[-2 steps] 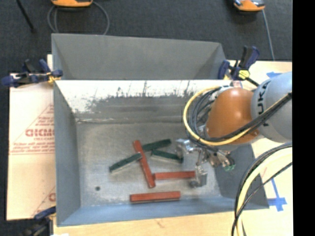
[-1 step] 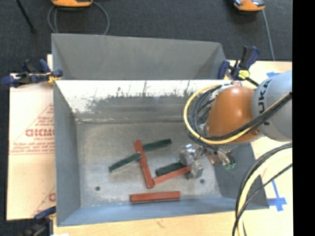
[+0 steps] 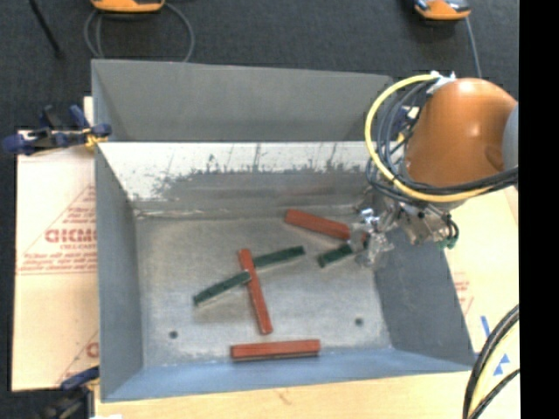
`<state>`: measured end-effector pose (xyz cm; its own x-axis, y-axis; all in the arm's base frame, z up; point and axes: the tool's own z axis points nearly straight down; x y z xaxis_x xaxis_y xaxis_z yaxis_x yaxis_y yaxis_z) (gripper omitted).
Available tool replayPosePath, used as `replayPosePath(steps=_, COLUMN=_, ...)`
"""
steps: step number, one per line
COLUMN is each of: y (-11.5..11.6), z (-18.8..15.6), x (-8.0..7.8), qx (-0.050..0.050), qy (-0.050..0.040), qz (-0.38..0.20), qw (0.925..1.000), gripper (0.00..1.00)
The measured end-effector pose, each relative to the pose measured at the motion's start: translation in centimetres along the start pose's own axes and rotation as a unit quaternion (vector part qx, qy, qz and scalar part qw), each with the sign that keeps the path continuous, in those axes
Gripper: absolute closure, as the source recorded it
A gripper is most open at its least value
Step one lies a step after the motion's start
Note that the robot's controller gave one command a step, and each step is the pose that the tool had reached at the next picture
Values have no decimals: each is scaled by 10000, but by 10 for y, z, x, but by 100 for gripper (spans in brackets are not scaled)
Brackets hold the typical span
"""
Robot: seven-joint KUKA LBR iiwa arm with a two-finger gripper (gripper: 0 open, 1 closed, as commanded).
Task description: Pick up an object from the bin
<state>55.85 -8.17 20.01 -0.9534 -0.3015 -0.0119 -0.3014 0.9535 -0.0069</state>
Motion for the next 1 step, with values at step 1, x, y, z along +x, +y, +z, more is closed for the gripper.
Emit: replayPosePath(steps=1, y=2, z=5, x=2, qx=-30, qy=37, qz=6, qw=10000, gripper=0)
